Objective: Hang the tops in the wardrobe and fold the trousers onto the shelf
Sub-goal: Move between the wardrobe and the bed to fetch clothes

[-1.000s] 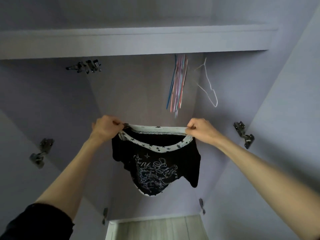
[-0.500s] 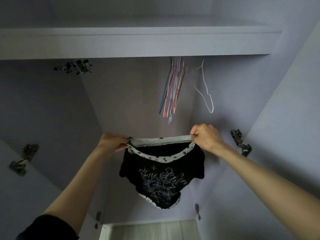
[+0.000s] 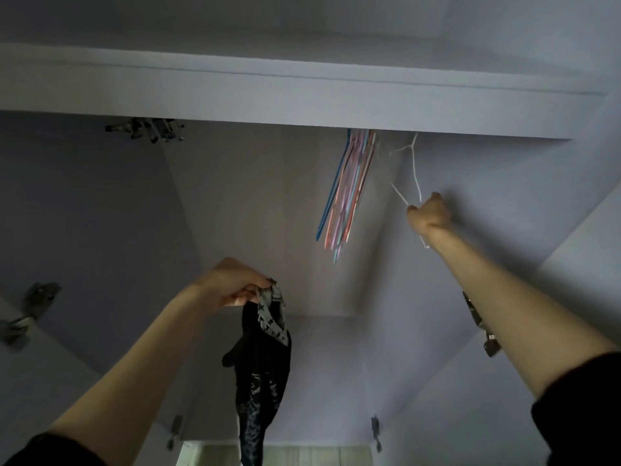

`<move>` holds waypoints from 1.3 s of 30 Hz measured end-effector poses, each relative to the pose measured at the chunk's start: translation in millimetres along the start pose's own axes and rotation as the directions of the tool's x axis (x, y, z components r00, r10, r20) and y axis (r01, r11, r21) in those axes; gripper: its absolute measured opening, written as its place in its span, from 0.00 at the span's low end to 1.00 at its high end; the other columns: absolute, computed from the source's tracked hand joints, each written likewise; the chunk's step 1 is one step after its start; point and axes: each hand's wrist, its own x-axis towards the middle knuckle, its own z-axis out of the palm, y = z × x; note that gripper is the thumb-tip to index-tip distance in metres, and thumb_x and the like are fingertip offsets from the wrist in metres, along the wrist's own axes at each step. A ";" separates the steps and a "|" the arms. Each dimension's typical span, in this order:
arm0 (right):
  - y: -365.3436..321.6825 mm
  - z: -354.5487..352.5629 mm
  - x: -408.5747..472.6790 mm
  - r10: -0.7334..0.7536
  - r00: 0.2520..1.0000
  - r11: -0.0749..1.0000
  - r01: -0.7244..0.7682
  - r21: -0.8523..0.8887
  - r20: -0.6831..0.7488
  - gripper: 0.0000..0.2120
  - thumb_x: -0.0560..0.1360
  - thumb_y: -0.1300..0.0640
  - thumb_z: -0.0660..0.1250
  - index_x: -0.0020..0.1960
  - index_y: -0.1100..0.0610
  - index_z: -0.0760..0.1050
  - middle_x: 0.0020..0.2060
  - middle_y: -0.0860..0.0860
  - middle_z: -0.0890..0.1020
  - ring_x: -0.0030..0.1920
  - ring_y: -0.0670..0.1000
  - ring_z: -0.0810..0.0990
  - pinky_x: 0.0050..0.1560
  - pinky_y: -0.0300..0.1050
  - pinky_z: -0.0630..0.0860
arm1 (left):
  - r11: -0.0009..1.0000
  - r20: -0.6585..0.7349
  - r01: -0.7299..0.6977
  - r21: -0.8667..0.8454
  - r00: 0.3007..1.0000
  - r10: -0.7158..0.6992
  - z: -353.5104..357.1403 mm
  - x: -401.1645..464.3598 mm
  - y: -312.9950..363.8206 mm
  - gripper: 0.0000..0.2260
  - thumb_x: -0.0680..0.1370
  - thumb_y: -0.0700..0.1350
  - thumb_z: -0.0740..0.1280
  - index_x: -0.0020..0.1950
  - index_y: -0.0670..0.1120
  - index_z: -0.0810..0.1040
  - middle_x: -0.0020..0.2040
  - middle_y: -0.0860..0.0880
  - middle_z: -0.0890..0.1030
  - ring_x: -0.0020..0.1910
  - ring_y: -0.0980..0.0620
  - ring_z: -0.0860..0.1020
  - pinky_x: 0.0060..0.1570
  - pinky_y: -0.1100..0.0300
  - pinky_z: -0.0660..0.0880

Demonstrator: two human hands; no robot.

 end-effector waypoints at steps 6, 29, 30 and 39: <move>-4.9 12.3 29.8 0.211 0.952 0.819 -0.295 0.492 0.220 0.15 0.78 0.66 0.56 0.32 0.58 0.66 0.28 0.54 0.68 0.18 0.46 0.67 0.16 0.34 0.61 | 0.998 -0.054 -0.051 -0.031 0.997 0.049 -20.6 1.8 -2.7 0.06 0.74 0.35 0.69 0.37 0.38 0.78 0.22 0.49 0.75 0.19 0.56 0.70 0.21 0.66 0.64; 110.8 66.1 -105.7 0.270 0.962 0.502 -0.162 0.850 0.024 0.16 0.76 0.58 0.67 0.31 0.55 0.67 0.24 0.48 0.69 0.26 0.45 0.68 0.31 0.36 0.69 | 0.991 -0.016 -0.114 0.075 0.993 0.115 23.6 18.0 -32.2 0.07 0.75 0.40 0.67 0.37 0.43 0.78 0.19 0.55 0.71 0.17 0.61 0.67 0.24 0.65 0.60; 109.9 65.2 -110.2 0.243 0.969 0.458 -0.159 0.875 0.048 0.13 0.76 0.57 0.67 0.34 0.55 0.69 0.26 0.49 0.71 0.29 0.46 0.71 0.34 0.35 0.71 | 0.991 -0.008 -0.108 0.081 0.994 0.109 25.0 17.6 -33.9 0.07 0.75 0.40 0.67 0.38 0.43 0.79 0.19 0.55 0.72 0.17 0.61 0.68 0.26 0.64 0.59; 125.5 70.3 -118.2 0.295 0.940 0.460 -0.295 0.837 0.170 0.24 0.80 0.39 0.51 0.49 0.55 0.78 0.20 0.43 0.58 0.20 0.42 0.56 0.22 0.33 0.55 | 0.997 -0.011 -0.014 0.077 1.000 0.015 25.1 21.4 -61.8 0.06 0.74 0.42 0.67 0.37 0.48 0.78 0.23 0.55 0.75 0.23 0.61 0.74 0.33 0.63 0.66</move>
